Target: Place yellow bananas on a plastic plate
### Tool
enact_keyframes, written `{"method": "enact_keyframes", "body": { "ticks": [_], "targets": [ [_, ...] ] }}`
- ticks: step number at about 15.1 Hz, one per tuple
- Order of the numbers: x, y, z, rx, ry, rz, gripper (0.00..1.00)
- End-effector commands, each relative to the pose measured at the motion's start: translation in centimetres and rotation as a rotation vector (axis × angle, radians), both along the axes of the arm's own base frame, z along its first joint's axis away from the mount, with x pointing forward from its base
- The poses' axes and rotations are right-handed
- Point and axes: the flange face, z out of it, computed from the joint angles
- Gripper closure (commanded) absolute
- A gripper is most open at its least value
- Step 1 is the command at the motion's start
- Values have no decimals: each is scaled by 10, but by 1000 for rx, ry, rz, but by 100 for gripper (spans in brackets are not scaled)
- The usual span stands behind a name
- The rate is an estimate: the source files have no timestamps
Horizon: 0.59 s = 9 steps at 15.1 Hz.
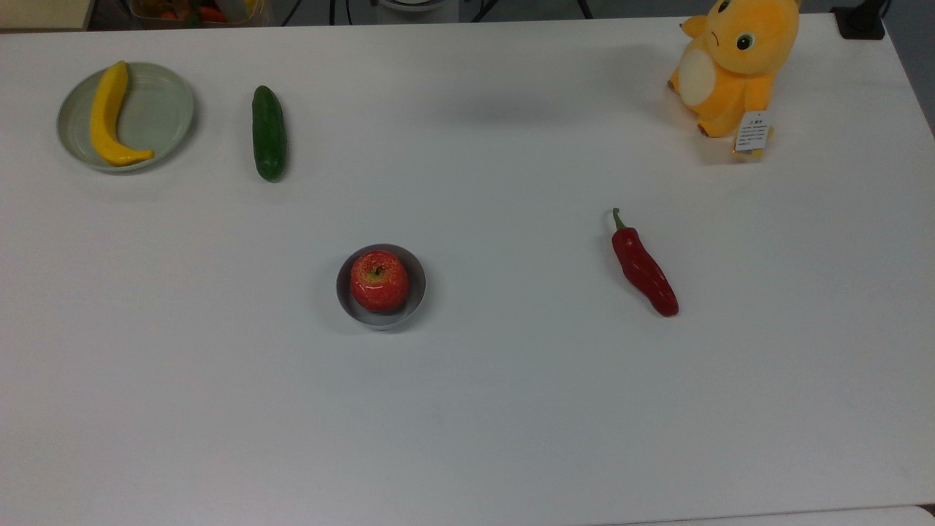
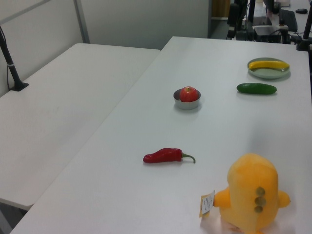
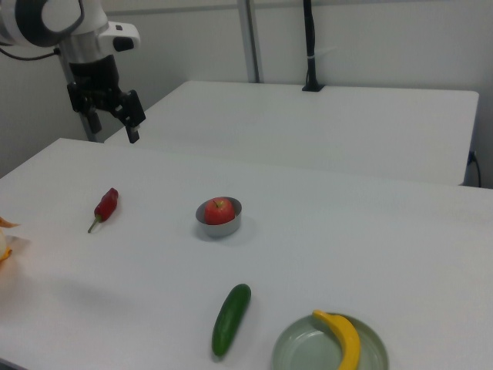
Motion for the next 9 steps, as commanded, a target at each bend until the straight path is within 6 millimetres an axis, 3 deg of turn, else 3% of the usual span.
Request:
{"method": "enact_keyframes", "body": {
  "ticks": [1,9],
  "targets": [
    [10,-16,-11,-16,-48,169,0],
    [11,-24,-10,-9,-47,163,0]
  ]
}}
